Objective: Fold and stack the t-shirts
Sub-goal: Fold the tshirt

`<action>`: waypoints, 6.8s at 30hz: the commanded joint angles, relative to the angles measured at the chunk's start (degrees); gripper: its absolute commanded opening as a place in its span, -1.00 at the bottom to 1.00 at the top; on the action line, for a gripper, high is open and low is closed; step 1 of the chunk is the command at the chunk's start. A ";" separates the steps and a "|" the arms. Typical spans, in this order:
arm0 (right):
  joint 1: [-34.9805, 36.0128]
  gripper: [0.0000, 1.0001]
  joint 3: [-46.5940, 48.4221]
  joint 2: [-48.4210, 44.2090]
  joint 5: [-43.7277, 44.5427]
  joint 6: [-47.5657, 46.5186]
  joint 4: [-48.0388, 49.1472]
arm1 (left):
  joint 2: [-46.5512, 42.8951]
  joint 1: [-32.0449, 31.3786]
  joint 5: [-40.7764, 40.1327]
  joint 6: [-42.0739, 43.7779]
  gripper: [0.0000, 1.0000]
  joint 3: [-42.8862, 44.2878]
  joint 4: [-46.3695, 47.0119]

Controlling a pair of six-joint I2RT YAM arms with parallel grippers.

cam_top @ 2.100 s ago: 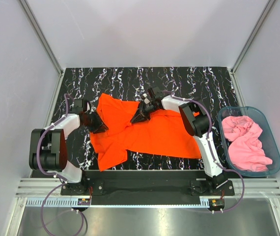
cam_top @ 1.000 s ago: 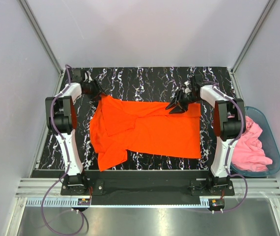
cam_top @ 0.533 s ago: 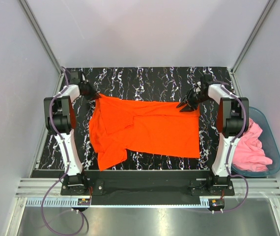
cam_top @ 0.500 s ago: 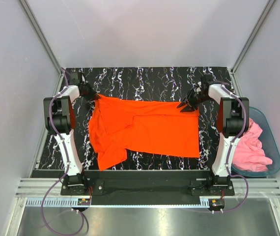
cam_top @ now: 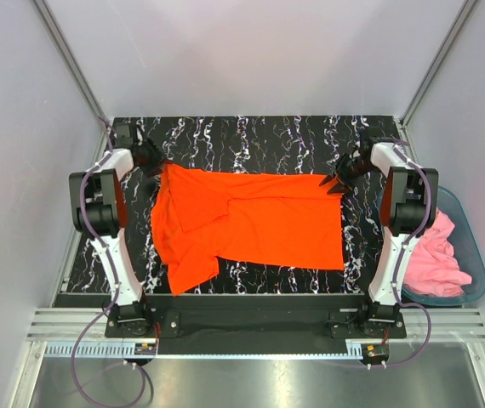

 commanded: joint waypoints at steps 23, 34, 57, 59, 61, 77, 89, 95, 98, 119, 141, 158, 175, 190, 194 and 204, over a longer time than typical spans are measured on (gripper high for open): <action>-4.03 -0.01 -3.28 -4.76 1.45 -4.74 -4.36 | -30.89 -6.89 6.83 5.34 -0.35 -34.56 -8.22; -4.12 -0.01 -6.09 -5.91 1.27 -4.92 -3.04 | -29.14 -8.39 5.16 4.46 -0.23 -36.93 -8.30; -6.22 -0.01 -5.92 -4.41 0.83 -2.64 -1.81 | -26.76 -8.48 3.57 3.76 -0.43 -37.12 -7.87; -7.02 0.00 -6.00 -4.76 1.18 -1.93 -1.81 | -27.98 -8.39 3.31 3.76 -0.60 -36.41 -7.87; -7.63 0.06 -6.09 -4.77 1.01 -1.40 -1.81 | -30.26 -8.39 2.09 4.19 -0.81 -35.79 -7.87; -7.81 -0.29 -3.19 0.59 -2.42 0.97 1.62 | -31.86 -8.39 2.43 4.72 -1.00 -32.28 -8.48; -7.81 -0.90 -2.75 0.43 -1.28 0.36 0.84 | -32.03 -8.39 2.17 5.86 -1.00 -30.78 -9.53; -7.81 -1.00 -2.58 -3.80 -1.98 1.41 -3.19 | -32.56 -8.39 1.20 6.22 -1.00 -29.29 -11.03; -7.81 -1.00 -3.71 -4.76 -2.33 1.24 -4.00 | -33.00 -8.30 0.85 6.04 -1.00 -28.76 -11.64; -7.81 -1.00 -1.70 -2.74 -1.54 -3.16 -8.92 | -38.01 -5.31 2.96 5.96 -1.00 -30.43 -15.95; -7.81 -0.76 -3.63 -4.15 -2.16 -3.86 -12.09 | -39.41 -3.03 1.39 6.57 -0.52 -34.38 -17.09; -7.72 0.32 15.97 5.95 3.82 -10.37 -6.11 | -5.33 -1.36 -5.48 17.99 0.68 9.37 -20.16; -3.94 0.25 9.64 7.28 2.76 -12.65 -3.56 | 8.75 -0.74 1.64 20.72 0.50 19.41 -25.27; -3.15 -1.00 20.61 14.04 14.54 -6.50 0.04 | 15.08 2.95 1.55 9.83 -1.00 26.35 -19.22; -2.89 -1.00 28.26 18.95 15.16 -5.88 0.57 | 16.21 2.86 1.11 5.70 -1.00 28.10 -12.88; -0.52 0.22 56.66 22.93 26.57 -4.40 -22.71 | -7.70 -1.61 -19.60 7.19 0.53 12.50 -12.44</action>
